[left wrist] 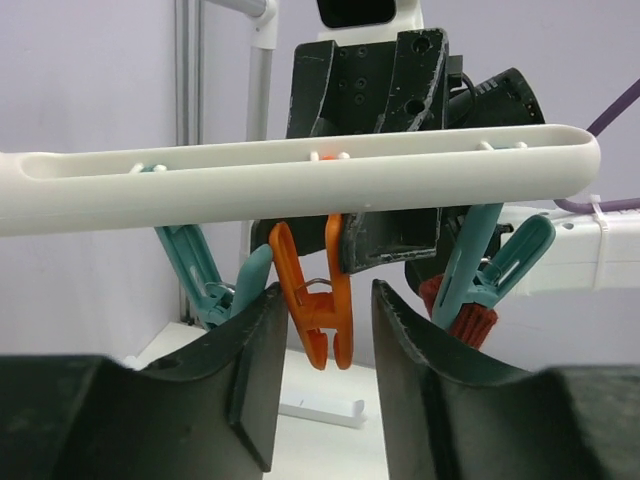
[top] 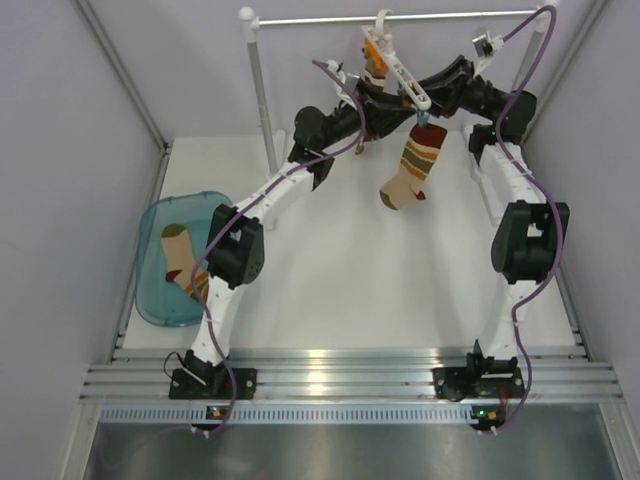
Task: Clip the socks to the hanger
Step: Open the clamp at the hanger, then pick up the sock from the bin.
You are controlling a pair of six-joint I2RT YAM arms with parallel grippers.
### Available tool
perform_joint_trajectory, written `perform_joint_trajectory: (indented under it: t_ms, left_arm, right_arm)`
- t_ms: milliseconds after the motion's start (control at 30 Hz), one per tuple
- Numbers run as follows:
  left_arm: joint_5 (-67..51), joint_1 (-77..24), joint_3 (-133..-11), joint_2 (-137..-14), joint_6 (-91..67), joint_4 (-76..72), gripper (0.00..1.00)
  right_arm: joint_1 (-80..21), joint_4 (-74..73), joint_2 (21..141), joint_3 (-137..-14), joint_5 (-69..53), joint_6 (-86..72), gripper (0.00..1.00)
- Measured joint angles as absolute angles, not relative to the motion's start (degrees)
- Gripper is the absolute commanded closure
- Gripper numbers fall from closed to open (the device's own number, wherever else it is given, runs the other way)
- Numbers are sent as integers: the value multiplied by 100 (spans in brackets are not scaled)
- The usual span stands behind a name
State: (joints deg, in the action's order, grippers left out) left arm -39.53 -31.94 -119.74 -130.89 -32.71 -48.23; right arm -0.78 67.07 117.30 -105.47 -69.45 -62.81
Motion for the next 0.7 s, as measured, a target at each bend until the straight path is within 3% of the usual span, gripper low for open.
perform_joint_trajectory:
  t_ms: [100, 133, 200, 433, 700]
  left_arm:
    - [-3977, -3214, -11942, -13089, -3208, -4810, 46]
    - [-3957, -3227, -11907, -13074, -3175, -4814, 39]
    - [-3933, -3236, -11585, -12969, -3074, -4827, 37]
    - [-3636, -3094, -9778, -12103, -2460, -4486, 34]
    - [-3658, -2276, -8012, -9900, -1597, -3503, 35]
  right_arm:
    - [-78, 6676, 11760, -10597, -6864, -6278, 100]
    - [-78, 6663, 11778, -10624, -6851, -6283, 100]
    - [-86, 6639, 11782, -10632, -6801, -6283, 100]
    - [-102, 6615, 11784, -10700, -6777, -6324, 100]
    - [-102, 6357, 11778, -10683, -6692, -6368, 100]
